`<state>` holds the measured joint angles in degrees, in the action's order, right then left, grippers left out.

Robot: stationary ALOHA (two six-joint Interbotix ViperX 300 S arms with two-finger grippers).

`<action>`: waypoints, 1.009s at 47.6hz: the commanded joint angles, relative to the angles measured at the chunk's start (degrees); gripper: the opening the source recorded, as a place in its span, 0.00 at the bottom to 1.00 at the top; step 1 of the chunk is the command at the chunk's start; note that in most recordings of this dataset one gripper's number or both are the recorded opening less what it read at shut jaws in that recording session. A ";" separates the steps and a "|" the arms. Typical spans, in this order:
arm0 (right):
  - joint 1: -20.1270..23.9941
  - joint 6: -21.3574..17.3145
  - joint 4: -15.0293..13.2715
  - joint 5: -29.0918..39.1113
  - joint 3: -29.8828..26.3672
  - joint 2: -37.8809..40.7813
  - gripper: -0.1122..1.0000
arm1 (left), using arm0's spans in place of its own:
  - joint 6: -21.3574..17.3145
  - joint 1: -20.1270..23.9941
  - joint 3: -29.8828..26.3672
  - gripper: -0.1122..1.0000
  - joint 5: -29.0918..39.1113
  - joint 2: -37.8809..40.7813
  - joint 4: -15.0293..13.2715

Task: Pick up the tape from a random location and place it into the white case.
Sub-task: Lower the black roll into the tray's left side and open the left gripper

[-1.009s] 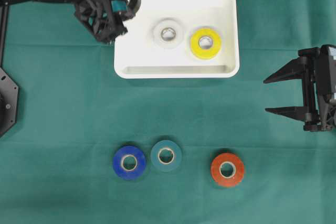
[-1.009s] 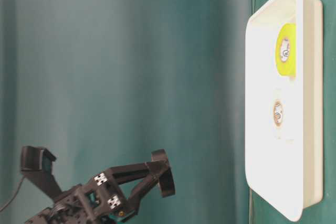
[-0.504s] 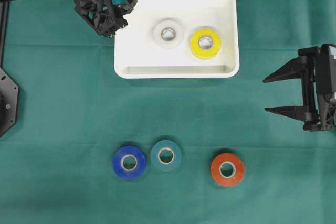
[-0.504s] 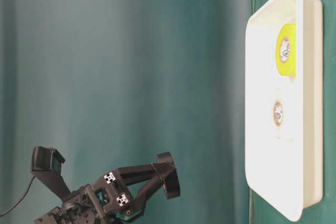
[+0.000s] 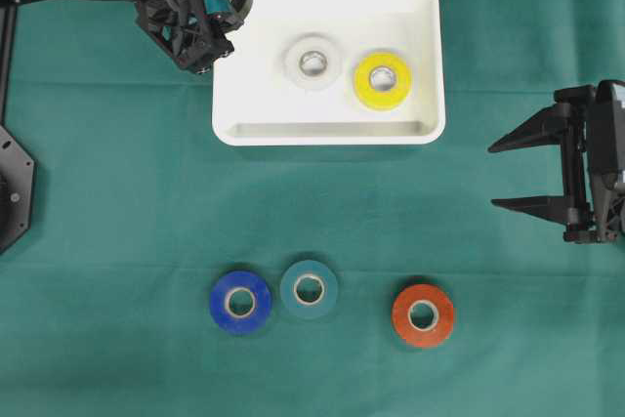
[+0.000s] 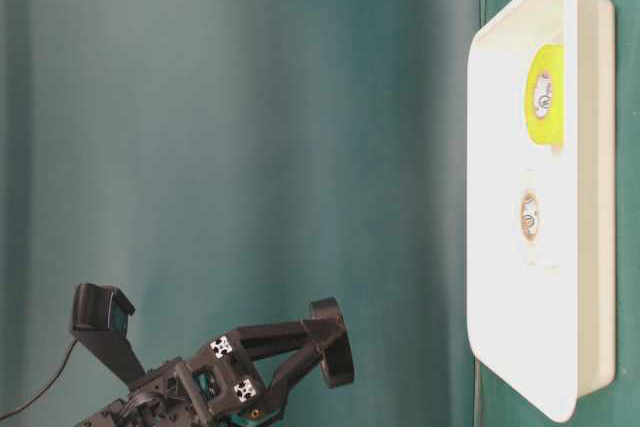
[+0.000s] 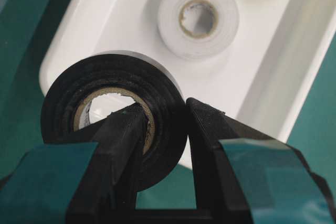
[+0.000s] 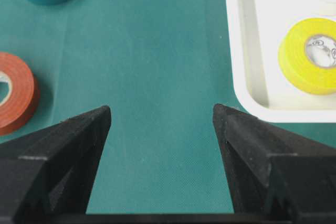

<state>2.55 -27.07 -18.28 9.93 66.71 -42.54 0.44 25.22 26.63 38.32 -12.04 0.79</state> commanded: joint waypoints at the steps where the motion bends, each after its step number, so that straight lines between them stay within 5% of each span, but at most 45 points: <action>1: -0.09 0.00 -0.18 -0.26 -1.41 0.00 0.77 | 0.00 0.18 -0.62 0.27 -0.44 -1.67 -0.09; 48: -0.18 0.09 -0.18 -0.35 -1.49 0.00 0.77 | 0.18 0.18 2.46 0.27 -5.01 0.44 -0.09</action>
<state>2.46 -26.98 -18.37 9.93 66.62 -42.45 0.53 25.31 29.18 34.72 -11.51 0.70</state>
